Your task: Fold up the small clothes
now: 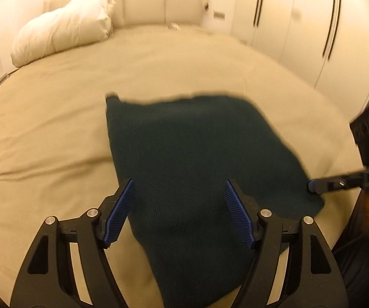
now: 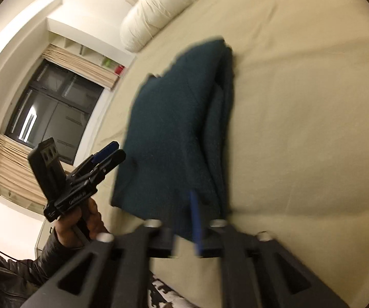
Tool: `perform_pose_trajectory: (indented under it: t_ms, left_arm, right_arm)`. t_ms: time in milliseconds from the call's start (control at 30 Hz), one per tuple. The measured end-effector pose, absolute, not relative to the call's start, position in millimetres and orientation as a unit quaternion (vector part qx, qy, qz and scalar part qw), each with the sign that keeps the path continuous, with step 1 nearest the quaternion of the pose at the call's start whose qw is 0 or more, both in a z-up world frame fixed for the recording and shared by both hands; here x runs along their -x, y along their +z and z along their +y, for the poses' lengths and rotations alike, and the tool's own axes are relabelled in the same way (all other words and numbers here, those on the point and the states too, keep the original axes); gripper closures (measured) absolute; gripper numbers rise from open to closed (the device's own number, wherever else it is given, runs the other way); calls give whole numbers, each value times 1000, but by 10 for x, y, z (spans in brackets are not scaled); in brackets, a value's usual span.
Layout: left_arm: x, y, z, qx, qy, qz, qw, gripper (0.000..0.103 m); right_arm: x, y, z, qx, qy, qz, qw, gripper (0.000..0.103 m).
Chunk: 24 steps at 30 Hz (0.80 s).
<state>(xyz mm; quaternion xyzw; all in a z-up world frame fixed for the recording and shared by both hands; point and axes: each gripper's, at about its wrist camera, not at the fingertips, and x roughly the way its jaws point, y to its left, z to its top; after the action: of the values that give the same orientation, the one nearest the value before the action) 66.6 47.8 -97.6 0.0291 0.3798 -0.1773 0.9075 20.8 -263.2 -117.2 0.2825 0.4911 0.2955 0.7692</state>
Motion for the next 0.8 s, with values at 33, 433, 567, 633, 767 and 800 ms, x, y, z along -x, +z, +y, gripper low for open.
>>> perform_pose_trajectory:
  t_ms: [33,433,567,633,767,800]
  left_arm:
    - [-734,-908,477,-24,-178,372,911,33]
    - [-1680,-1294,260,18,-163,444,881,27]
    - [-1718,-1231,241,13,-162,451,878,27]
    - [-1663,-1117,284,33,-159,443,882,27]
    - [-1341,-743,374,57,-168,373,911,27]
    - [-1230,-619,378,50,-165,348,922,27]
  right_arm:
    - [-200,-1084,-2635,-286,296,477,777,52]
    - [-1043,-1283,-2444,-302,213,478,797,43]
    - [-954,-1345,-2489,-305,207,465,805,42]
    - [-877,-1267,-2526,-304,194,471,805,40]
    - [-575,-816,-2639,-287,185,409,846,39]
    - [-517,-668,-2619,-274,179,389,861,37]
